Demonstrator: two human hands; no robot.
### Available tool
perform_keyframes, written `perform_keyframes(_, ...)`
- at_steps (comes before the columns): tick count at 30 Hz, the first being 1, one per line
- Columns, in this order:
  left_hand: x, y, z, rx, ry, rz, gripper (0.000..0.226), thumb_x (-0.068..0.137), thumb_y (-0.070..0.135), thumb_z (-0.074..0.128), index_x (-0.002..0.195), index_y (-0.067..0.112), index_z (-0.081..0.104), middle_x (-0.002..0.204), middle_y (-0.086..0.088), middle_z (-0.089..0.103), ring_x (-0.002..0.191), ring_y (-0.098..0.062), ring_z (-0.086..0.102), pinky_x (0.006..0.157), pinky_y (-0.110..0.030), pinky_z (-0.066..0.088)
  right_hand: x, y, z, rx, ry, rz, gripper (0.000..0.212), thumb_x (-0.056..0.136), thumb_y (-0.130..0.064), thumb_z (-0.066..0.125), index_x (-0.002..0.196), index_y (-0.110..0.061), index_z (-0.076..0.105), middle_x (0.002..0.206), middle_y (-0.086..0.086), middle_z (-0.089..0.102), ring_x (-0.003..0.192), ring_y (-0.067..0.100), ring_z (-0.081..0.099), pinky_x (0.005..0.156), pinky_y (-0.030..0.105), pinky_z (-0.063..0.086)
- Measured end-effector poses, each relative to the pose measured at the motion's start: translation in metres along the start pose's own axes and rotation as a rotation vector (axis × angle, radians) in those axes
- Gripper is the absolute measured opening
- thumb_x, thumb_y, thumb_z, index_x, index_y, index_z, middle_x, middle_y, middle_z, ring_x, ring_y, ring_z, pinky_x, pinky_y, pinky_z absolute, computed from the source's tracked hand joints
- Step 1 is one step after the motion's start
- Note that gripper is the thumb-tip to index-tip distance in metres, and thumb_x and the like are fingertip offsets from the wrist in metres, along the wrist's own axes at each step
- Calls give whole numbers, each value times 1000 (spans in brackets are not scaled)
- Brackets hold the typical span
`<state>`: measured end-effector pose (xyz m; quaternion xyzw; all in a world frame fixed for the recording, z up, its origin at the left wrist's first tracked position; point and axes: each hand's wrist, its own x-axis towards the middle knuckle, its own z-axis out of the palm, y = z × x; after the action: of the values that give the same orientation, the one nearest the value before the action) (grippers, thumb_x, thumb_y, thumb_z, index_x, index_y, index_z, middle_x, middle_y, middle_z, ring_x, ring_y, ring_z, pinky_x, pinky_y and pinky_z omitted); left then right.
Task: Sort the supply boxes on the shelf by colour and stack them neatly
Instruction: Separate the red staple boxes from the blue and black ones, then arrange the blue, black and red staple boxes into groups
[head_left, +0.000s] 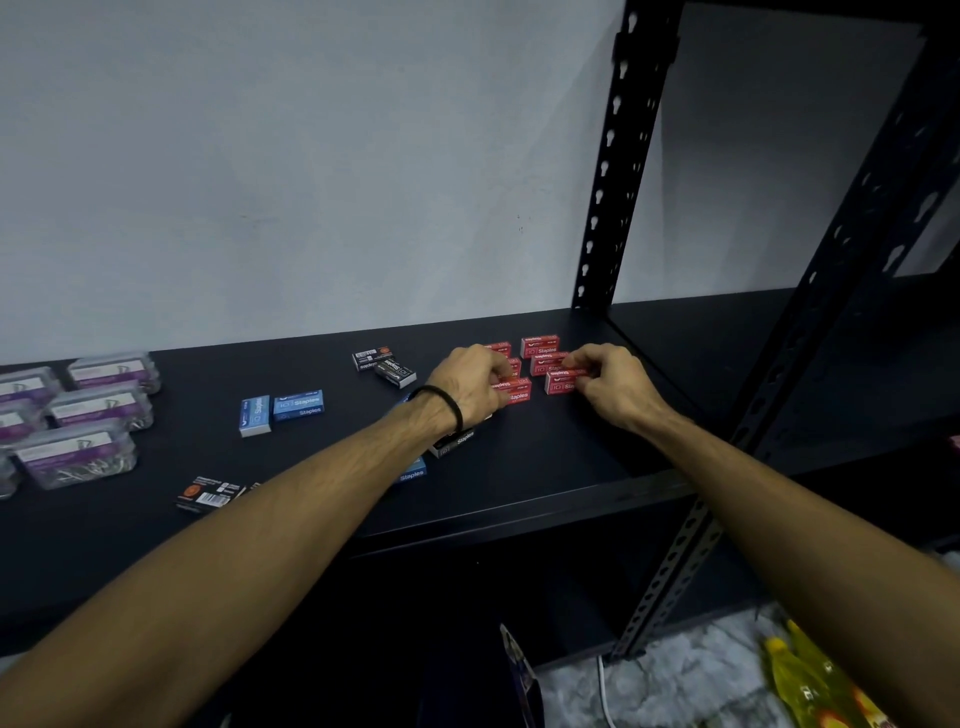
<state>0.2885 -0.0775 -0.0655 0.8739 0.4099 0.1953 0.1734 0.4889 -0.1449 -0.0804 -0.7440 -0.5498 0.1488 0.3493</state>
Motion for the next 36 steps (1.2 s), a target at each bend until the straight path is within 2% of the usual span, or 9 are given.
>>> perform_keyframes(5, -6, -10, -15, -5, 58, 29, 38, 81, 33, 73, 116, 18, 66, 96, 4, 64, 87, -11, 60, 77, -26, 49, -5, -3, -4, -52, 88, -42, 32, 89, -5, 65, 117, -18, 65, 124, 1, 49, 103, 14, 55, 93, 32, 51)
perform_keyframes(15, -16, -66, -73, -51, 98, -54, 26, 83, 29, 71, 107, 17, 69, 85, 5, 66, 79, -8, 62, 67, -19, 44, 0, -46, 3, -102, 176, -173, 22, 92, -17, 63, 114, -17, 66, 123, 1, 47, 105, 15, 54, 87, 35, 54)
perform_keyframes(18, -15, -83, -88, -40, 123, -76, 23, 83, 25, 72, 104, 16, 71, 84, 3, 66, 79, -10, 62, 73, -24, 50, 3, -71, 16, -72, 126, -236, 22, 92, -17, 60, 114, -16, 66, 119, 1, 51, 100, 16, 58, 83, 34, 54)
perform_keyframes(20, -13, -94, -96, -36, 140, -91, 22, 83, 24, 72, 103, 16, 71, 84, 4, 66, 78, -9, 62, 71, -21, 47, 6, -88, 27, -83, 105, -285, 21, 93, -18, 60, 113, -16, 66, 111, -2, 54, 96, 12, 56, 85, 31, 51)
perform_keyframes(22, -10, -106, -100, -38, 147, -111, 22, 83, 22, 73, 104, 16, 71, 82, 6, 65, 76, -7, 60, 68, -17, 43, 10, -104, 41, -93, 78, -328, 20, 93, -18, 60, 112, -15, 66, 104, -6, 55, 86, 4, 54, 79, 23, 49)
perform_keyframes(24, -9, -118, -101, -31, 150, -132, 23, 82, 22, 73, 104, 16, 71, 83, 5, 64, 76, -6, 59, 67, -16, 41, 14, -119, 55, -109, 22, -353, 22, 94, -19, 60, 115, -14, 65, 104, -6, 56, 86, 4, 54, 76, 20, 45)
perform_keyframes(27, -6, -135, -98, -28, 135, -168, 24, 82, 20, 74, 105, 17, 70, 89, 3, 67, 78, -6, 60, 67, -15, 43, 20, -136, 77, -146, -50, -369, 24, 95, -20, 59, 117, -12, 64, 105, -4, 59, 93, 11, 57, 81, 25, 47)
perform_keyframes(32, 1, -155, -88, -17, 115, -203, 29, 79, 19, 76, 107, 16, 69, 105, -2, 69, 92, -12, 63, 79, -22, 47, 27, -156, 107, -257, -106, -393, 20, 93, -17, 57, 105, -8, 70, 100, 5, 70, 89, 20, 64, 80, 34, 53)
perform_keyframes(36, 9, -163, -80, -16, 94, -218, 39, 80, 22, 75, 117, 13, 65, 113, -5, 67, 100, -17, 63, 83, -22, 46, 35, -161, 123, -385, -181, -309, 25, 93, -28, 54, 93, -8, 69, 93, 8, 69, 84, 24, 64, 71, 33, 51)
